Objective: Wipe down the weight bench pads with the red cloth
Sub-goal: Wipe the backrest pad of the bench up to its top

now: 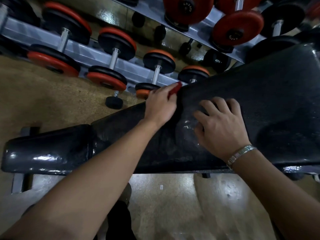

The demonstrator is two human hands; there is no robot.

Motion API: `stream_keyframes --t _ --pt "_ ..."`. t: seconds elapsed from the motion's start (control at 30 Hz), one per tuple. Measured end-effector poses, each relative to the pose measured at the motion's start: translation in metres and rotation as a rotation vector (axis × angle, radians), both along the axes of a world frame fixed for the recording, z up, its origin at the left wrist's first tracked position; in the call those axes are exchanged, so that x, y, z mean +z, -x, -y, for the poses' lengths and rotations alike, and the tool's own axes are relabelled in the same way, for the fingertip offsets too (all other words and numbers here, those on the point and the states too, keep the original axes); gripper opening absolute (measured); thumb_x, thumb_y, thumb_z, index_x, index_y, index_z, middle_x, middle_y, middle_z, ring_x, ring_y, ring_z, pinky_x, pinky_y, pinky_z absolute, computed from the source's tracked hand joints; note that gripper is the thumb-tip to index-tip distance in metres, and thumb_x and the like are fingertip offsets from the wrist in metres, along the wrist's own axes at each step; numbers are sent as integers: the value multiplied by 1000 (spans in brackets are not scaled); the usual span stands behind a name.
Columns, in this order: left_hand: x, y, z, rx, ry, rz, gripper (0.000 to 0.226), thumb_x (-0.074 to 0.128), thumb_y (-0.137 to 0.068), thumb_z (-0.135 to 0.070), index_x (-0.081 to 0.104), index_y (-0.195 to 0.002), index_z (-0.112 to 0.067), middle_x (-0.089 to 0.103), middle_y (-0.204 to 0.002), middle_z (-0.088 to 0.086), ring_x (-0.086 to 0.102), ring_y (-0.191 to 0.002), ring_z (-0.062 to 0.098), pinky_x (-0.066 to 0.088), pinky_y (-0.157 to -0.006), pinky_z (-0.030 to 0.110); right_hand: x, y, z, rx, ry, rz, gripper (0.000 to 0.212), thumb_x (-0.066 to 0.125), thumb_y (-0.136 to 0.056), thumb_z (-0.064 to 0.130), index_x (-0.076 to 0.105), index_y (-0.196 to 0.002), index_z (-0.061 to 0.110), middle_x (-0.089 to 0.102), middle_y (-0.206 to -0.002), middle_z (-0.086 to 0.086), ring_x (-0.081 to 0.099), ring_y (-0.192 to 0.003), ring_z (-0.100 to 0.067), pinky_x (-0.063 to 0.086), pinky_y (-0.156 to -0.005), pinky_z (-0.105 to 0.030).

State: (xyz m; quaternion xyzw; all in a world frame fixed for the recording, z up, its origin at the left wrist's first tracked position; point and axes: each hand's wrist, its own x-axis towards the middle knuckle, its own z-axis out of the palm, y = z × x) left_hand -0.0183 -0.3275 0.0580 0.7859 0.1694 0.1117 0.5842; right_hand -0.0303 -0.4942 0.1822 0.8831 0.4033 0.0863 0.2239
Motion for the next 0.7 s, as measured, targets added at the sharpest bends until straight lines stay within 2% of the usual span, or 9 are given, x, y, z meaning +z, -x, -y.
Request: stream_keyframes --t 0.13,0.23,0.33,0.4,0.47,0.57,0.7 --pt "-5 28 14 -88 -103 73 48 49 -101 -25 52 -149 -36 48 -155 -10 36 -146 15 22 -126 35 1 -1 2 3 10 -8 25 52 -84 29 71 -96 18 65 -118 -6 55 -109 -35 37 -97 -54" --pt "-27 50 3 -18 -149 26 50 50 -101 -22 51 -149 -35 49 -156 -9 37 -145 19 24 -124 35 2 -2 3 5 27 -7 24 53 -85 29 71 -96 19 64 -118 -5 55 -110 -34 37 -97 -53" --pt "-15 21 2 13 -131 -19 50 47 -100 -24 52 -149 -32 52 -153 -7 41 -143 15 28 -122 38 2 -2 3 4 32 -7 25 52 -85 30 72 -96 19 64 -119 -6 55 -110 -34 37 -97 -53" --pt "3 5 17 -23 -125 18 51 45 -100 -28 51 -150 -34 50 -155 -7 38 -146 13 25 -123 39 2 -2 2 8 29 -7 25 52 -85 30 71 -96 19 65 -118 -6 55 -109 -34 37 -96 -52" --pt "11 10 31 -64 -125 67 54 42 -99 -32 46 -152 -40 44 -160 -7 31 -150 18 21 -126 42 3 -4 4 25 9 -17 25 52 -85 29 72 -96 18 66 -118 -6 56 -109 -34 38 -95 -52" --pt "-8 50 30 -94 -159 109 59 44 -96 -22 44 -153 -39 39 -163 -6 25 -152 21 18 -128 41 8 -8 10 62 -41 -33 24 52 -83 24 72 -94 16 67 -119 -7 59 -110 -33 39 -94 -49" --pt "-28 52 9 -40 -176 33 54 44 -97 -25 50 -150 -35 46 -159 -4 34 -148 21 25 -125 44 15 -11 19 95 -41 -14 30 46 -84 21 73 -96 15 67 -120 -9 59 -111 -35 40 -95 -48"
